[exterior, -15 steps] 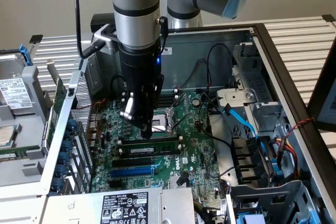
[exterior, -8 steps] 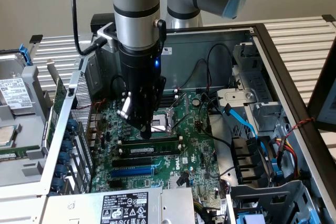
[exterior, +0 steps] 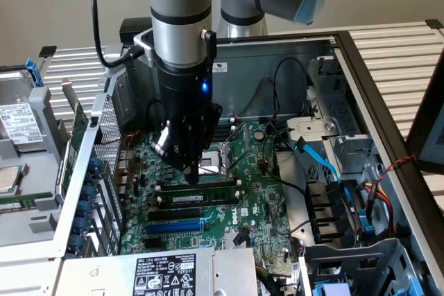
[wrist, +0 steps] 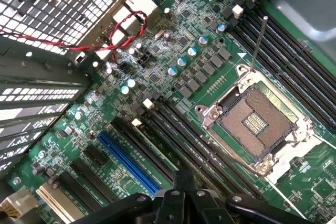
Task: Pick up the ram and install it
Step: 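Press down the ram until it locks into place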
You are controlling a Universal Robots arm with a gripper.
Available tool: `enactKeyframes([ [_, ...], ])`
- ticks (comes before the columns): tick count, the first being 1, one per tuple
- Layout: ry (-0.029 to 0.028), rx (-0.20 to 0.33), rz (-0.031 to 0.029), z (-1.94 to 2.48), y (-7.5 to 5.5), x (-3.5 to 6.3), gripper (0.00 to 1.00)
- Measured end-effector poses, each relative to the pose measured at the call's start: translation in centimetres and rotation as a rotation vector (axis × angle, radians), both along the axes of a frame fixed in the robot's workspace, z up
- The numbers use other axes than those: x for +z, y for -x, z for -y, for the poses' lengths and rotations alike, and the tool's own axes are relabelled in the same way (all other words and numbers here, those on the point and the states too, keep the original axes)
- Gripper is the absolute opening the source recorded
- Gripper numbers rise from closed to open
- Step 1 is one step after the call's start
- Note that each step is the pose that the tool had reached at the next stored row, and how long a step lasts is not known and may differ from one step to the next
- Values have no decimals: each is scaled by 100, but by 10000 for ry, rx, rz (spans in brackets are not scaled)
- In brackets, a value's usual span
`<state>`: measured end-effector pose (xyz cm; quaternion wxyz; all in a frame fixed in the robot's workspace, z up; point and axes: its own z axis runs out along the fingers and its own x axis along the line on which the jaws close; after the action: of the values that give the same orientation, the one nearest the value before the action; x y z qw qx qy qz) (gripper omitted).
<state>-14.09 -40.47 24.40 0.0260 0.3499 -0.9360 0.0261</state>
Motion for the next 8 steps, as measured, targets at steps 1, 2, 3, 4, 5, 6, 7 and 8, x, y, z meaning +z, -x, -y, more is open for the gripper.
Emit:
enactKeyframes([
  [1,0,-175,0,0,0,-1,11],
  [2,0,-339,0,0,0,-3,11],
  [3,0,-502,0,0,0,-4,11],
  [4,0,-667,0,0,0,-5,11],
  [5,0,-871,0,0,0,-6,11],
  [6,0,-1032,-1,0,0,-6,11],
  [7,0,-1199,0,0,0,-7,11],
  [8,0,-1334,0,0,0,-6,11],
])
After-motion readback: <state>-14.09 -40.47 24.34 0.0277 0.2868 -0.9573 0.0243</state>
